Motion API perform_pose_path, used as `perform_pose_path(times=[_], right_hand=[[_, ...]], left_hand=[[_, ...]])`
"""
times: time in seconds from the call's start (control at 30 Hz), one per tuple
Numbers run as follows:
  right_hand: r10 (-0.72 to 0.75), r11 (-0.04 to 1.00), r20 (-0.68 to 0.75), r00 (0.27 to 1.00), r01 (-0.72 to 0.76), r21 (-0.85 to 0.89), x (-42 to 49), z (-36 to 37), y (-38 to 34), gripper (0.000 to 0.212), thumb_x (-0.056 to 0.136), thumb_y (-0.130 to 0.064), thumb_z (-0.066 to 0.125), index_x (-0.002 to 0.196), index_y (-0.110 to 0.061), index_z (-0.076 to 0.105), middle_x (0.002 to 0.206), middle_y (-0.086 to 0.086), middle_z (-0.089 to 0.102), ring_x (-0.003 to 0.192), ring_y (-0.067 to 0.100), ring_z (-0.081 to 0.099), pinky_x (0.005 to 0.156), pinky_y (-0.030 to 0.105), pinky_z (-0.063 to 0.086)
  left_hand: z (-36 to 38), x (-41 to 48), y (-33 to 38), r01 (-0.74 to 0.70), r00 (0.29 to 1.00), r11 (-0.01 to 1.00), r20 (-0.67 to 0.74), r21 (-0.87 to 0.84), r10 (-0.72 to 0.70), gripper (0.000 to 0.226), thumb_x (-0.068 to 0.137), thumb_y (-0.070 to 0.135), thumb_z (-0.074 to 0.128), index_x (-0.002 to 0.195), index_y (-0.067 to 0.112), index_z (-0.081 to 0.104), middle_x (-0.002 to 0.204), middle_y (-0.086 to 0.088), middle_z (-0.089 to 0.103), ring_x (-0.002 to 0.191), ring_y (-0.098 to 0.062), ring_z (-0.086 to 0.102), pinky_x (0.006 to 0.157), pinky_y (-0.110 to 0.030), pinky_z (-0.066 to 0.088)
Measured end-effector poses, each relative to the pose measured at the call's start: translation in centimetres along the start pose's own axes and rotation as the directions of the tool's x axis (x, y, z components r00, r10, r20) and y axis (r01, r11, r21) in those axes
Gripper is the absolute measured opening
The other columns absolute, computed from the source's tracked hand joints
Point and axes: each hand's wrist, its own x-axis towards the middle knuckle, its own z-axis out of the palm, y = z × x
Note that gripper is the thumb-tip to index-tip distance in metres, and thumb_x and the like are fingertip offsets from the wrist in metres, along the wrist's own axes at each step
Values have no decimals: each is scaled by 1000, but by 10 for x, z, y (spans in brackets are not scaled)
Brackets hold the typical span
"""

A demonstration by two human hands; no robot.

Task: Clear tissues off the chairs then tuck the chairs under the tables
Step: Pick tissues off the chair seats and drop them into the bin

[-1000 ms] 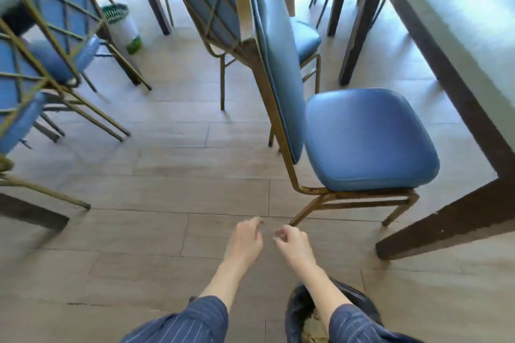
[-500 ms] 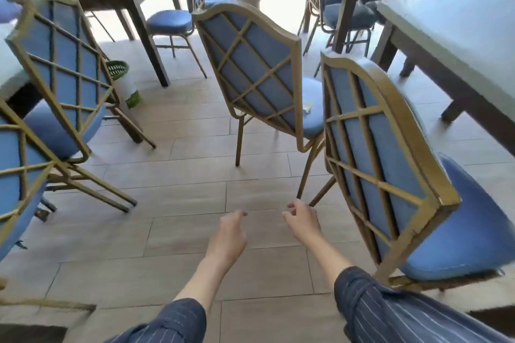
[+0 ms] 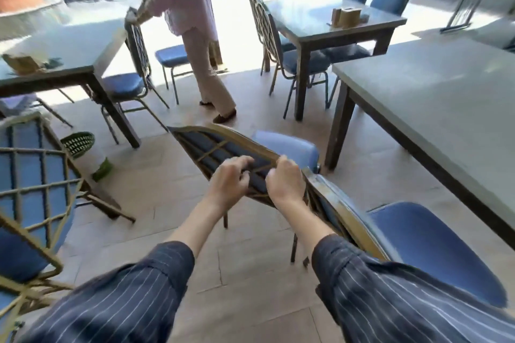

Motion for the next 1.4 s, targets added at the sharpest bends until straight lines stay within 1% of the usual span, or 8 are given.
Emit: perform_pose_path(times=[0.2,0.33,0.6,0.9,1.0,1.1,1.27,1.4], right_hand=[[-64,995,16,998,65,-69,123,-36,-66,32,86,-9,48,116,0,52,122,23,58,114,39,54,89,42,47],[-114,990,73,991,119,-79,201,-9,-69,34,82,-5,47,115,-4,55,120,20,59,112,35,55,87,38,47],[74,992,196,978,-52,-114,298,80,-4,30,86,-10,50,115,-3,54,115,19,59,101,36,59,77,37,49],[304,943,296,905,-241,-231,356,208,119,32,91,-23,51,120,-9,52,124,16,52,119,37,40,95,45,42],[337,921,347,875,-230,-315,361,269,156,43,92,-24,49,134,-18,43,141,12,37,131,40,28,97,50,42],[351,905,338,873,-224,-362,359,320,184,53,92,-26,49,142,-34,32,159,8,11,141,44,10,109,56,26],[277,912,176,945,-201,-357,340,369,218,51,77,-16,73,124,-26,58,144,18,44,131,46,40,99,53,43],[195,942,124,973,-151,-298,328,356,231,34,64,12,73,92,-7,69,113,16,66,102,36,63,66,37,57]], left_hand=[[-56,129,19,-221,975,975,39,9,221,37,83,14,55,120,15,61,98,-9,70,85,-25,67,80,-40,55],[-41,216,-2,-278,945,955,207,106,252,41,84,14,56,125,16,58,106,-11,70,95,-28,66,83,-37,52],[61,319,-86,-231,813,964,570,129,119,39,82,14,53,120,20,59,114,-10,65,110,-28,58,91,-35,48],[208,366,-177,-265,676,947,735,182,48,37,84,9,47,120,10,55,121,-11,60,117,-31,51,92,-42,47],[258,365,-210,-260,656,946,755,195,25,29,86,10,45,114,6,53,115,-12,58,114,-30,48,83,-42,48],[298,355,-240,-279,603,938,798,205,5,28,90,12,42,115,5,51,112,-12,56,113,-30,46,77,-41,46],[338,340,-272,-274,524,943,851,189,-18,35,91,11,41,124,8,49,119,-12,54,116,-29,43,87,-44,49],[338,328,-268,-251,474,947,878,201,-61,37,91,9,40,127,8,49,123,-12,53,119,-29,42,91,-44,47]])
